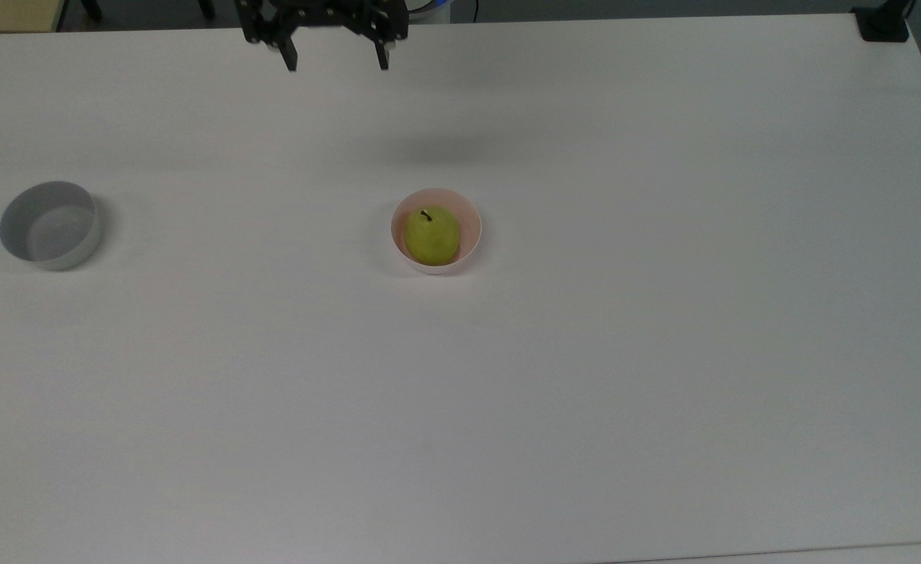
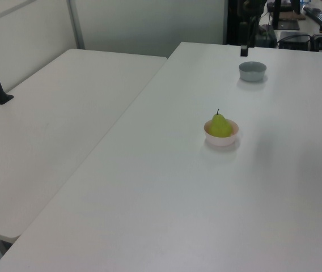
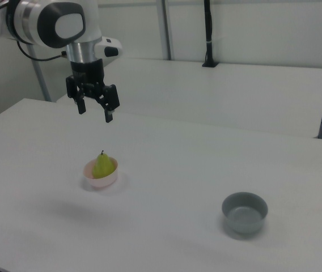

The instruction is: Place the pear in the bowl

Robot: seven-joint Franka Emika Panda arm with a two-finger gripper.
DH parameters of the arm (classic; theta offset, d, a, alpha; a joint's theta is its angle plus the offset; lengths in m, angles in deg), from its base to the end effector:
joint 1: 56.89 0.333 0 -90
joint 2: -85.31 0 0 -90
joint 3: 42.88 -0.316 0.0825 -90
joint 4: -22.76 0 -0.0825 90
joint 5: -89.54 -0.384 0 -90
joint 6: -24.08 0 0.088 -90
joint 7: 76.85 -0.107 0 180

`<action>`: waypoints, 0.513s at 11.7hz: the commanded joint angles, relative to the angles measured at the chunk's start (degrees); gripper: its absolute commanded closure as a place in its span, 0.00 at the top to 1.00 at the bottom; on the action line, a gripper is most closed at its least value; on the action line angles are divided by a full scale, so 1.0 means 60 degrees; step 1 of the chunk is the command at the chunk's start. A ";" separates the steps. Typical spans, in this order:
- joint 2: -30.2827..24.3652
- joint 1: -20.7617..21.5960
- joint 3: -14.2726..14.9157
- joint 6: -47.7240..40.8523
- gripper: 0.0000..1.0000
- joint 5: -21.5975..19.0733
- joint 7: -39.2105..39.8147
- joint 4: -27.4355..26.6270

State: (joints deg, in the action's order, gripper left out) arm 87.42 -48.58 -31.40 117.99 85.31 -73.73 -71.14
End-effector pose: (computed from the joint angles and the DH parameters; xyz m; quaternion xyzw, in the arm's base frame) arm 0.5681 -0.0221 0.5781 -0.9993 0.0036 0.0161 0.0340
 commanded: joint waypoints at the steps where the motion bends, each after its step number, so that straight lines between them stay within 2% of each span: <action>1: -0.0688 0.0006 0.0210 -0.0899 1.00 0.0119 -0.0169 -0.0039; 4: -0.0792 -0.0375 0.0196 -0.0640 1.00 0.0367 0.0137 -0.0039; 6: -0.0778 -0.0811 0.0138 0.0048 1.00 0.0441 0.0852 -0.0054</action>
State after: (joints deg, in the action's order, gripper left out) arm 83.21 -51.29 -30.34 114.93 86.98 -72.88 -71.00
